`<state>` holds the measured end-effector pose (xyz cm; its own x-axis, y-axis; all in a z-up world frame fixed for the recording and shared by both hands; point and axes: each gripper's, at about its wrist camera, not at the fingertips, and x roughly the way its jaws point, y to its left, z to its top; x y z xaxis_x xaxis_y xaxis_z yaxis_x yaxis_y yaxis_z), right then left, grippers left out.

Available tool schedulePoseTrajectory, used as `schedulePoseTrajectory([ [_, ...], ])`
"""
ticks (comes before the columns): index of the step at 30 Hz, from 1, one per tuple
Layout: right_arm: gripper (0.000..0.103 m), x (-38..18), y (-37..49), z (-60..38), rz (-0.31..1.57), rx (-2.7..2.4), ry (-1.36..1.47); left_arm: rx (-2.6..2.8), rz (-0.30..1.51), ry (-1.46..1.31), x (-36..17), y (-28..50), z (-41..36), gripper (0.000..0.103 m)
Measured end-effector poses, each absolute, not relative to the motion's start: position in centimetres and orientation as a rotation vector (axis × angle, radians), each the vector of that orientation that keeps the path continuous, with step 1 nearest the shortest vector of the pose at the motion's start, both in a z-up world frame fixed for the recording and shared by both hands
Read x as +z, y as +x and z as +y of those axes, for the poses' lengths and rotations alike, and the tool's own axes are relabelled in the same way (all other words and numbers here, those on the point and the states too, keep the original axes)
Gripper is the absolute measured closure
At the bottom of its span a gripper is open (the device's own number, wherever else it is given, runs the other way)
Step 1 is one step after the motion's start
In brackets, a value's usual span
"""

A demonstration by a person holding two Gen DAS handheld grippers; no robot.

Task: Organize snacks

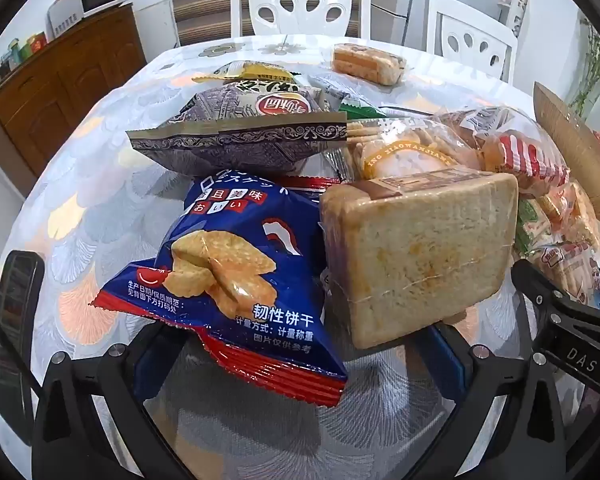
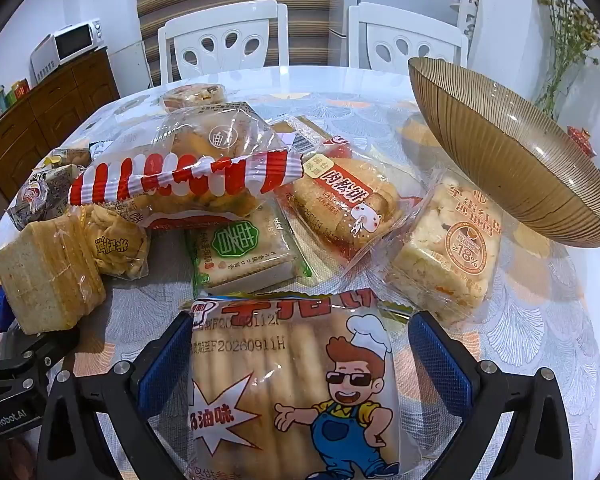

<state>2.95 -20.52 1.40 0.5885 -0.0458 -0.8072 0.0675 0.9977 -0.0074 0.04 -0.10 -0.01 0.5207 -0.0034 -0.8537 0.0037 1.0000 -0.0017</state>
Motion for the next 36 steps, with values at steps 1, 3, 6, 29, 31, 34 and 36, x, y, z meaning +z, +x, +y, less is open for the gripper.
schedulePoseTrajectory([
  [1, 0.000, 1.4, 3.0, -20.5, 0.943, -0.066, 0.025, -0.009, 1.032, 0.003, 0.0, 0.1, -0.1, 0.000],
  [3, 0.000, 1.4, 3.0, -20.5, 0.944, -0.066, 0.025, -0.021, 1.026, -0.005, 0.1, 0.0, 0.1, 0.000],
  [6, 0.000, 1.5, 2.7, -20.6, 0.977, -0.075, 0.047, -0.038, 1.095, 0.027, -0.2, 0.2, -0.3, 0.000],
  [29, 0.000, 12.8, -1.1, -14.6, 1.090, -0.043, 0.037, -0.149, 0.977, -0.054, 14.8, -3.0, 4.3, 0.001],
  [31, 0.000, 11.2, -1.1, -14.6, 1.087, -0.081, 0.063, -0.141, 0.967, -0.067, 15.0, -2.8, 4.6, 0.001],
  [34, 0.000, 10.9, -1.6, -15.0, 1.119, -0.132, 0.048, -0.116, 0.969, -0.039, 14.0, -3.0, 4.3, 0.001],
  [36, 0.000, 11.0, -1.5, -15.3, 1.121, -0.152, 0.036, -0.134, 0.976, -0.023, 13.9, -2.9, 3.9, 0.001],
])
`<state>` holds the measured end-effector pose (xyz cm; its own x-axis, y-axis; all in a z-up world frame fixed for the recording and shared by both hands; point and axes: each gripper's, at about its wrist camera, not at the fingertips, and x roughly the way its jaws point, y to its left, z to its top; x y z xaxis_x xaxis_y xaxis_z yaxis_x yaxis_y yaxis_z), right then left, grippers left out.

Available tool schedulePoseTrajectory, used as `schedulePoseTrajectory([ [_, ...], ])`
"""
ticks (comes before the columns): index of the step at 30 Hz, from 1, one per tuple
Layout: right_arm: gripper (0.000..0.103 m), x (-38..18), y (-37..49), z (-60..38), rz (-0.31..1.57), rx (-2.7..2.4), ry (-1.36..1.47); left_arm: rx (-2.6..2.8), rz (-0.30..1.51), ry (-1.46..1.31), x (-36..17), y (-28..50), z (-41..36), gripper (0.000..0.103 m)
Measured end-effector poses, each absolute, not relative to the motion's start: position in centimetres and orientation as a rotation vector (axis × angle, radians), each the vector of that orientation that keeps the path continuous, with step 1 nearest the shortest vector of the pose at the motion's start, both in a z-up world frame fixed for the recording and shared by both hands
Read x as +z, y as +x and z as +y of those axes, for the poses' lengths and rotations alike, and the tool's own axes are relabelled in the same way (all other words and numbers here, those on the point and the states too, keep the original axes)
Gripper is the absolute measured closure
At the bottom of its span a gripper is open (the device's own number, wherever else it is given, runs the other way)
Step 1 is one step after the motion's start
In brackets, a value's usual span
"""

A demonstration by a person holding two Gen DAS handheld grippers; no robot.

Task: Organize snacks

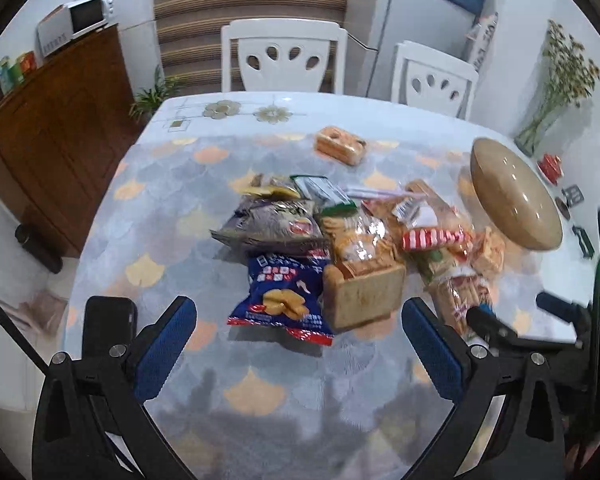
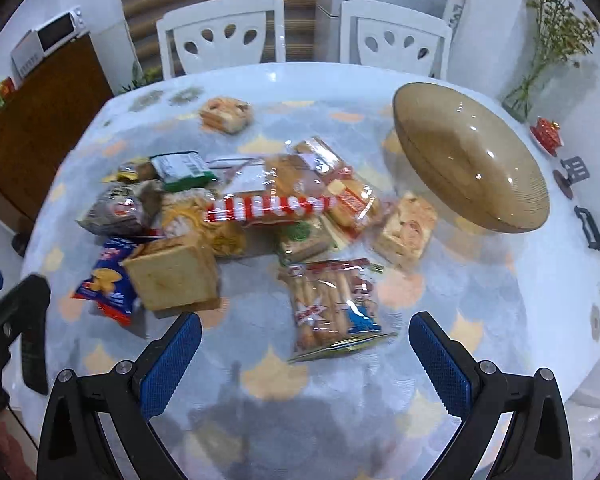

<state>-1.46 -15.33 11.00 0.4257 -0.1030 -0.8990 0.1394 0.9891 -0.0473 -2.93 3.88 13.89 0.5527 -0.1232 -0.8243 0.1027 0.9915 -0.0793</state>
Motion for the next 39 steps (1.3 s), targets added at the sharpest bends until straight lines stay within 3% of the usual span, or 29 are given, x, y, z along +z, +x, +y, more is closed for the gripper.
schedulePoseTrajectory([
  [24, 0.000, 10.5, -0.4, -15.5, 1.150, -0.182, 0.007, -0.157, 1.044, -0.077, 12.3, -1.9, 4.8, 0.001],
  [39, 0.000, 11.6, -0.4, -15.5, 1.116, -0.188, 0.005, -0.120, 0.980, -0.166, 13.7, -1.7, 7.1, 0.001],
])
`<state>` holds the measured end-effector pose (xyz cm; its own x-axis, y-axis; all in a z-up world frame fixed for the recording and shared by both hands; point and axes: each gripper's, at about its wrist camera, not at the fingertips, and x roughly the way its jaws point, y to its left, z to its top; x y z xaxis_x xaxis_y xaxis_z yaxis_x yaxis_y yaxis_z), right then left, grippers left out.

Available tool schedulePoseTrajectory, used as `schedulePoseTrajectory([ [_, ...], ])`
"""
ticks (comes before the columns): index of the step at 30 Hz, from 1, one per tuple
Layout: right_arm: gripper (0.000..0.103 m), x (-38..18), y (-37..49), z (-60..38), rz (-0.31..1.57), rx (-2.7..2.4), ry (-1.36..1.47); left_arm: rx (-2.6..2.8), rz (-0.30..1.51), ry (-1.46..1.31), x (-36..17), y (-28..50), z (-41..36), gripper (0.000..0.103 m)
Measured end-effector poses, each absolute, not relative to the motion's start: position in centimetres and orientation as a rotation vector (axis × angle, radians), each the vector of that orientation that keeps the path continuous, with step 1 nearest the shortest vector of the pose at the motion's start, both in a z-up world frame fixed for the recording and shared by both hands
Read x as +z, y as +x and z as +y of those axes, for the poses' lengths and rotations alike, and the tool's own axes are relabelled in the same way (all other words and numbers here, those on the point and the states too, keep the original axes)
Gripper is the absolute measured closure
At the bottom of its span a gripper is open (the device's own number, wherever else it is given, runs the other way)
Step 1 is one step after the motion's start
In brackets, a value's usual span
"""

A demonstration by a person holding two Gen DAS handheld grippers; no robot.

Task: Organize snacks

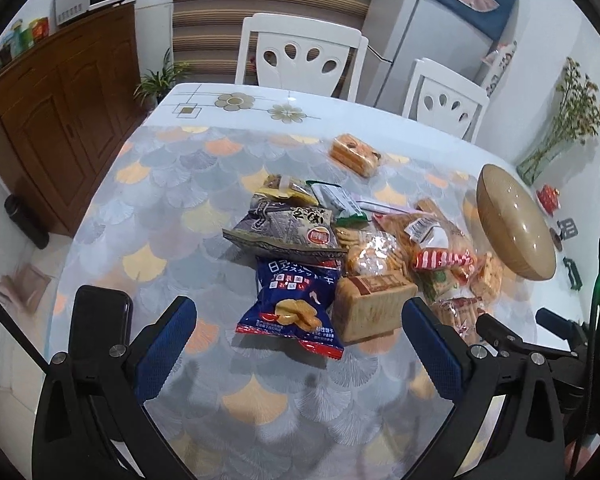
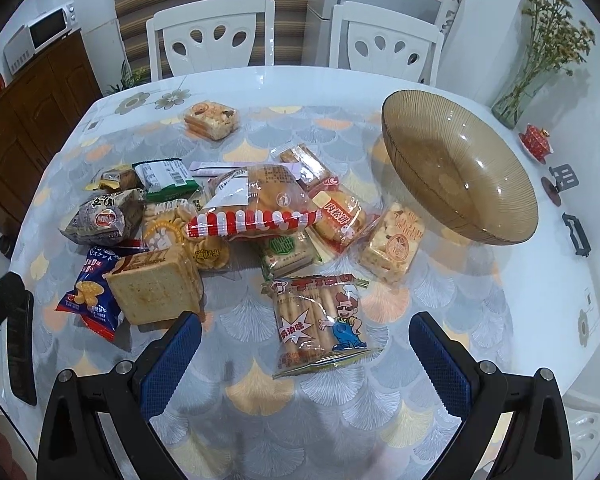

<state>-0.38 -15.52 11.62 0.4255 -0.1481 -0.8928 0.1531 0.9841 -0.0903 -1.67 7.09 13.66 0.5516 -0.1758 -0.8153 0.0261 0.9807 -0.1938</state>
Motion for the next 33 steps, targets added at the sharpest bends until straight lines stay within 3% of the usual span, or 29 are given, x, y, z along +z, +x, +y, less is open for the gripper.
schedulePoseTrajectory([
  [33, 0.000, 11.37, -0.15, -15.47, 1.123, -0.159, 0.036, -0.159, 0.995, -0.152, 12.95, -1.74, 6.51, 0.001],
])
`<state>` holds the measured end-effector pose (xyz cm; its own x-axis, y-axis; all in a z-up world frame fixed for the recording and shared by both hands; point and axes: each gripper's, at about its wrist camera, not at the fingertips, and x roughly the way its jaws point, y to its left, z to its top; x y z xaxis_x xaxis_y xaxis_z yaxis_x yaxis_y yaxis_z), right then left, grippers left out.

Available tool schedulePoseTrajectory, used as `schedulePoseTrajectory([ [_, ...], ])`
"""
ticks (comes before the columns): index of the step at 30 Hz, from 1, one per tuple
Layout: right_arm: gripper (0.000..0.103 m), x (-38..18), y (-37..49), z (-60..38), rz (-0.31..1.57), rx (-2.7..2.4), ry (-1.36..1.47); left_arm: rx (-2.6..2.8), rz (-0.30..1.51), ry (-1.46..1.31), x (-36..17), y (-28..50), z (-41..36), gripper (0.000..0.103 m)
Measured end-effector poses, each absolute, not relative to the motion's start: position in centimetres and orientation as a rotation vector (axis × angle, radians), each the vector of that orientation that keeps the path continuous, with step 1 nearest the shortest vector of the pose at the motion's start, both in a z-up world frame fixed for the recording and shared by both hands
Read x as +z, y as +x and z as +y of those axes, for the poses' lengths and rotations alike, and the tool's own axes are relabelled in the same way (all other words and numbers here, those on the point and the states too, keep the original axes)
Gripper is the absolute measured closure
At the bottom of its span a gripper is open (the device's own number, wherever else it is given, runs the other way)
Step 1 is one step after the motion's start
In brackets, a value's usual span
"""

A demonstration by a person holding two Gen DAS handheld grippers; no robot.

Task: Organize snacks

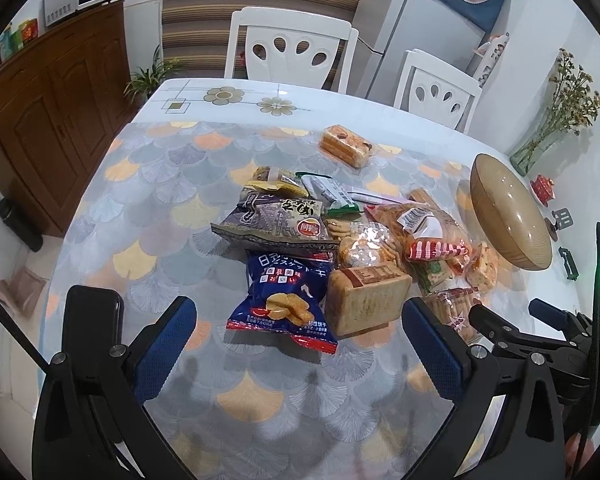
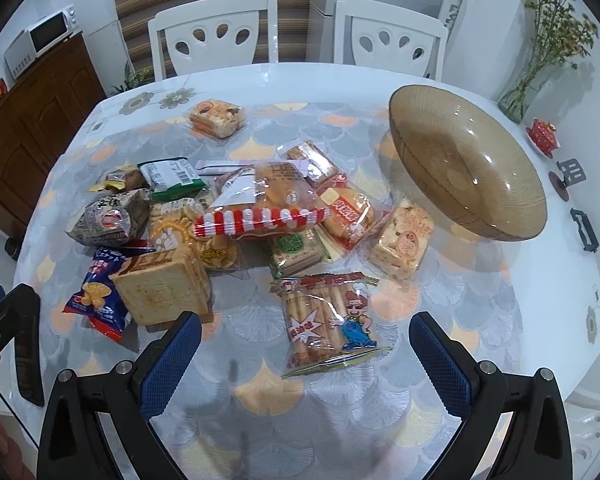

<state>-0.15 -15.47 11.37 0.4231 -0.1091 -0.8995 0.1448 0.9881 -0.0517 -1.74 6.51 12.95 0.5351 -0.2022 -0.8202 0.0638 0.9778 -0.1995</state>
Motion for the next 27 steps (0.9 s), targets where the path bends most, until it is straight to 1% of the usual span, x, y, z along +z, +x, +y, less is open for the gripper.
schedulePoseTrajectory([
  [27, 0.000, 11.48, -0.29, -14.90, 1.114, -0.146, 0.022, -0.184, 0.999, -0.146, 13.21, -1.95, 6.21, 0.001],
])
